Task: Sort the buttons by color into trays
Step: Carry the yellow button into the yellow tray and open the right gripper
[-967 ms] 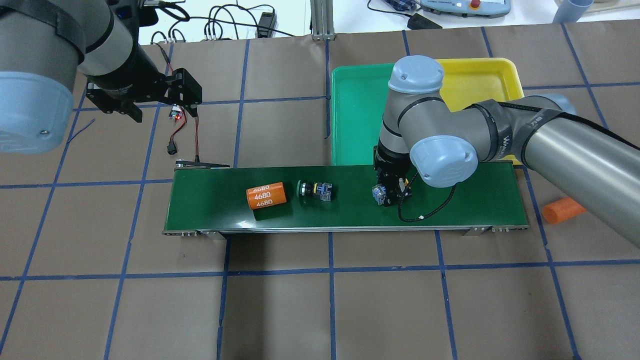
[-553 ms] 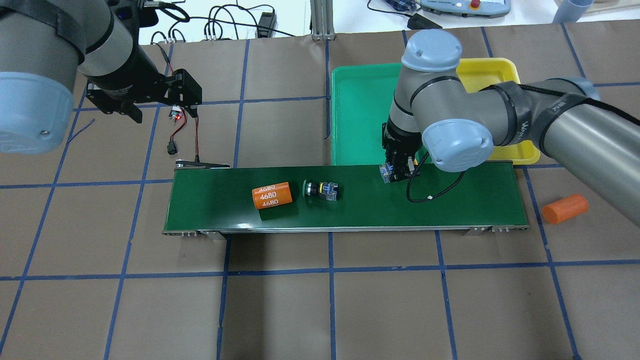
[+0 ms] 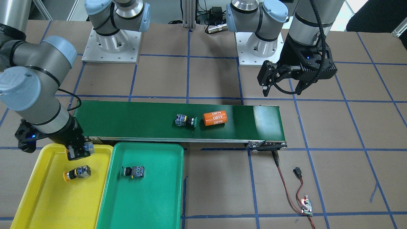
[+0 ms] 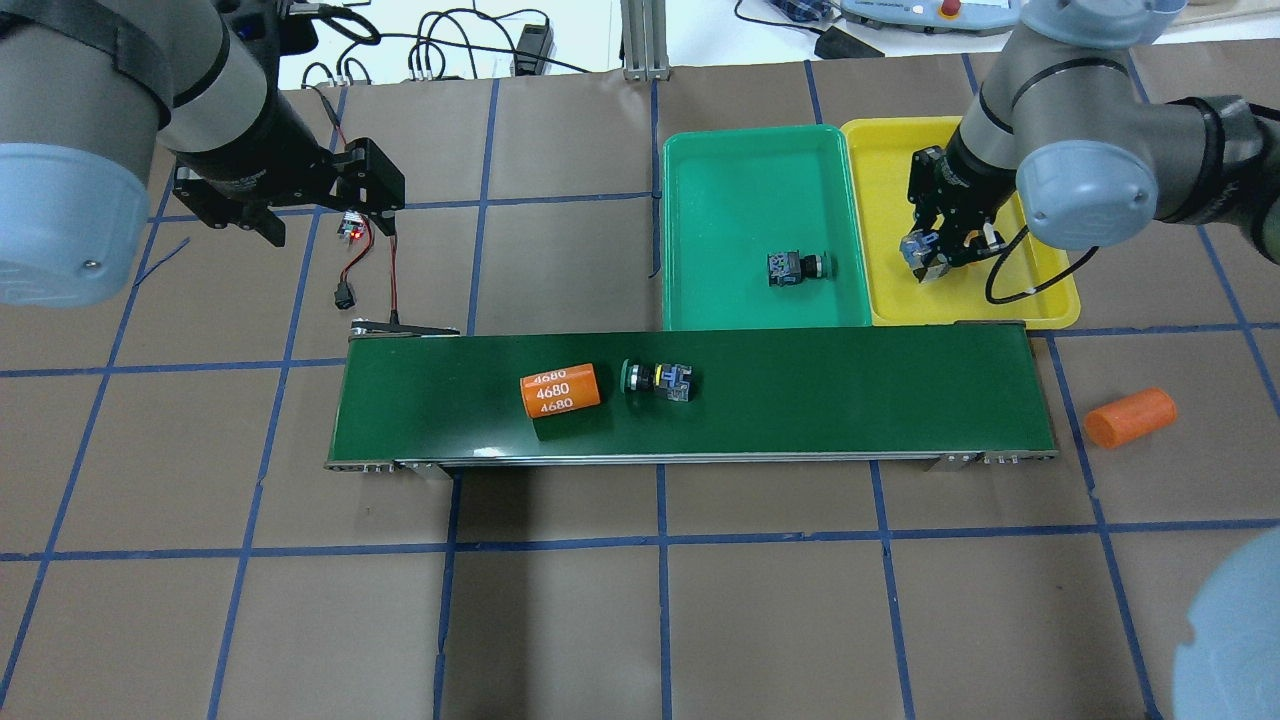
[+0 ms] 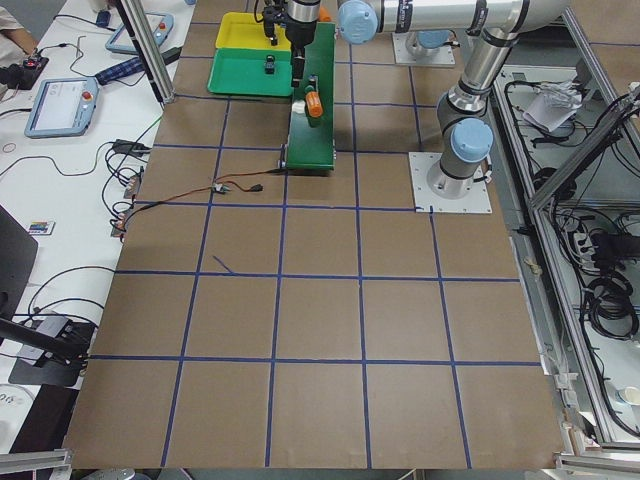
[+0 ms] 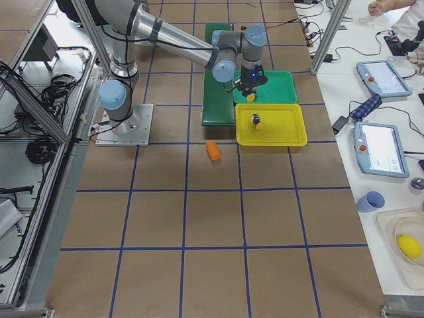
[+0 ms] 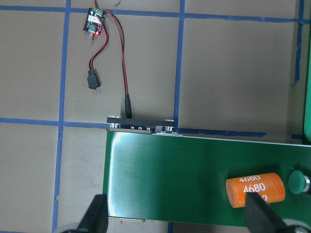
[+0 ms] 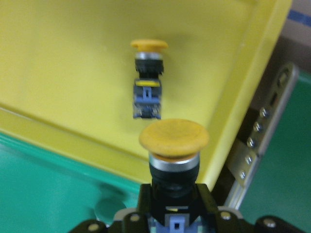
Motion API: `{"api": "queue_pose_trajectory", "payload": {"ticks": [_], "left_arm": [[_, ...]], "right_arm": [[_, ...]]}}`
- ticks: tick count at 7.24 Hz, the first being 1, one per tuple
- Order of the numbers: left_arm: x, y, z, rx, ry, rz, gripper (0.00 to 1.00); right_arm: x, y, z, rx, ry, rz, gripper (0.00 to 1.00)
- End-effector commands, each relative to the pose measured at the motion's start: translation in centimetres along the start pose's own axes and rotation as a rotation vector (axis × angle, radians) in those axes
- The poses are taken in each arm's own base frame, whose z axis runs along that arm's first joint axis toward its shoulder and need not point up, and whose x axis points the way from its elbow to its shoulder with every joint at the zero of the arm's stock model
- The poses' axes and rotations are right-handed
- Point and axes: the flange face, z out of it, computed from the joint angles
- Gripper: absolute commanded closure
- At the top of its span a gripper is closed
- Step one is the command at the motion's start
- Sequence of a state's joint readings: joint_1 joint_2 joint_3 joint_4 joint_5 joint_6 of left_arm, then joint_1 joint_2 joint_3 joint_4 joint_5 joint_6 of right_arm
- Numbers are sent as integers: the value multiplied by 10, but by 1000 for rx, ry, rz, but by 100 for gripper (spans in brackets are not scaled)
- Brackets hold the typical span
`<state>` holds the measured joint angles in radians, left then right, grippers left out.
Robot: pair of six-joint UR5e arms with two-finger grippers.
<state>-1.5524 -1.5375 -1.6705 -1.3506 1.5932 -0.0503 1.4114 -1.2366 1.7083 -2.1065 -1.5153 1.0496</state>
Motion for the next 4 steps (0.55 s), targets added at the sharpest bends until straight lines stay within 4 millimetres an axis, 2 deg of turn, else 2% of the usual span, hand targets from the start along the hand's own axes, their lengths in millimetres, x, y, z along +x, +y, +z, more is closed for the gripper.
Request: {"api": "queue_pose_trajectory", "payload": {"ticks": [1, 2, 3, 4], "left_arm": [[0, 0, 1, -2, -1, 1, 0], [0, 0, 1, -2, -1, 1, 0], [0, 0, 1, 0, -1, 1, 0], [0, -1, 1, -2, -1, 1, 0]], "right_arm": [[-23, -48, 47, 32, -36, -79, 100], [-17, -72, 57, 39, -34, -159, 100], [-4, -100, 62, 32, -27, -164, 100], [-1, -104, 63, 34, -20, -160, 98]]}}
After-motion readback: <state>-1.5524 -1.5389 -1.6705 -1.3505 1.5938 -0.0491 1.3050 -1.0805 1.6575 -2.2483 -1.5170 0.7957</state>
